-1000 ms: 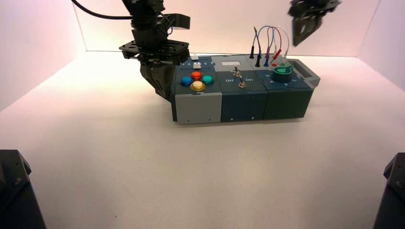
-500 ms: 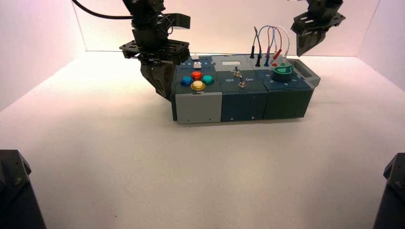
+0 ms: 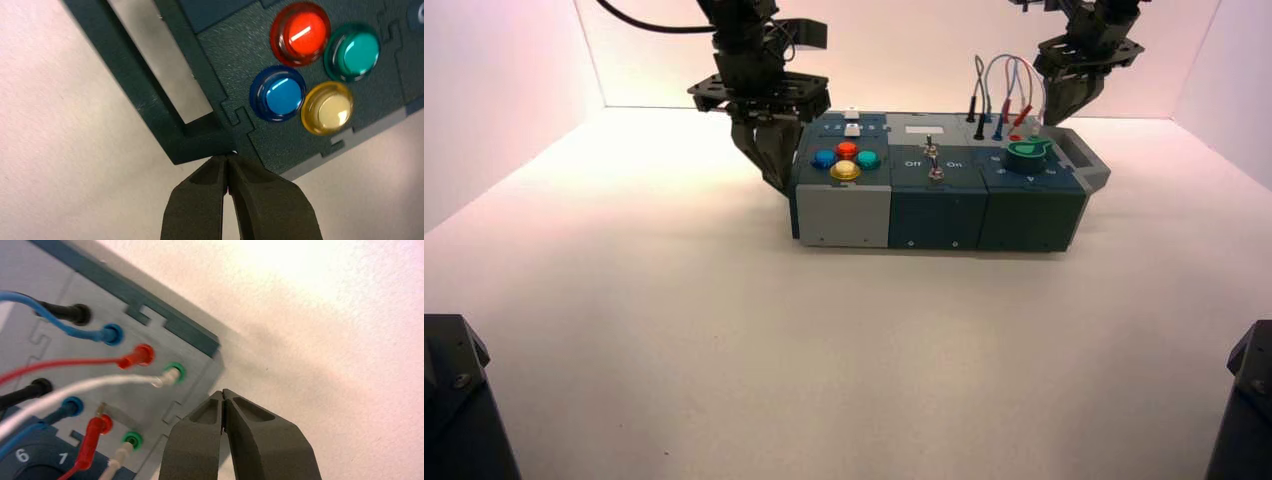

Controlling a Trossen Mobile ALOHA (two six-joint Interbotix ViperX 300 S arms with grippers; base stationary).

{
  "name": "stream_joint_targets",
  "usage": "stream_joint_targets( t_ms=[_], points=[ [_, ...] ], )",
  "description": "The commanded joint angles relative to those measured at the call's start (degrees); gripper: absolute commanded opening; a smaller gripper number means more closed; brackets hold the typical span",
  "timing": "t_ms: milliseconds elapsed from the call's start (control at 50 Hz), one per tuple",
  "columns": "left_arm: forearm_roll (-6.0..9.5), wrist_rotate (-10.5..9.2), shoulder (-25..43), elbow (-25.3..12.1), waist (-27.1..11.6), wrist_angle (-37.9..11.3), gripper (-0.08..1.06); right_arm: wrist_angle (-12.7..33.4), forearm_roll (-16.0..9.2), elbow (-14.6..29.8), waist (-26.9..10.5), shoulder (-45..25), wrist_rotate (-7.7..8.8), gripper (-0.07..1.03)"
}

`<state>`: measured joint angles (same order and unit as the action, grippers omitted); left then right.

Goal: Rotate the box clockwise.

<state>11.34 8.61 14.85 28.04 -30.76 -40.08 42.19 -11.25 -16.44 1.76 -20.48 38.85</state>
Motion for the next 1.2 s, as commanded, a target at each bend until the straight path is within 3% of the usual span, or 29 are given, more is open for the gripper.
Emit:
stream_joint_targets(
  t_ms=[20,280,520,580,1200],
  points=[
    [0.26,0.53,-0.5,-4.1,0.9,0.9,-0.03,1.7,-0.3,-0.7,-0.6,1.2,0.35,-0.02],
    [0.18,1.05,1.6,-8.1,3.7,1.0,-0.03,2.6,-0.5,-2.5,-1.0,1.4,0.35,-0.02],
    [0.26,1.85,4.0,-11.9,5.1,1.0,-0.03,2.6,-1.8,-5.0,-3.7,3.5,0.35,-0.02],
    [0.26,2.11,4.9,-13.0,5.5,1.0,-0.03,2.4,-3.7,-6.7,-4.7,5.0,0.26,-0.02],
    [0.26,3.16,6.2,-15.6,8.9,1.1,-0.03,-2.9,-7.9,-21.6,-6.6,16.9,-1.32,-0.02]
  ],
)
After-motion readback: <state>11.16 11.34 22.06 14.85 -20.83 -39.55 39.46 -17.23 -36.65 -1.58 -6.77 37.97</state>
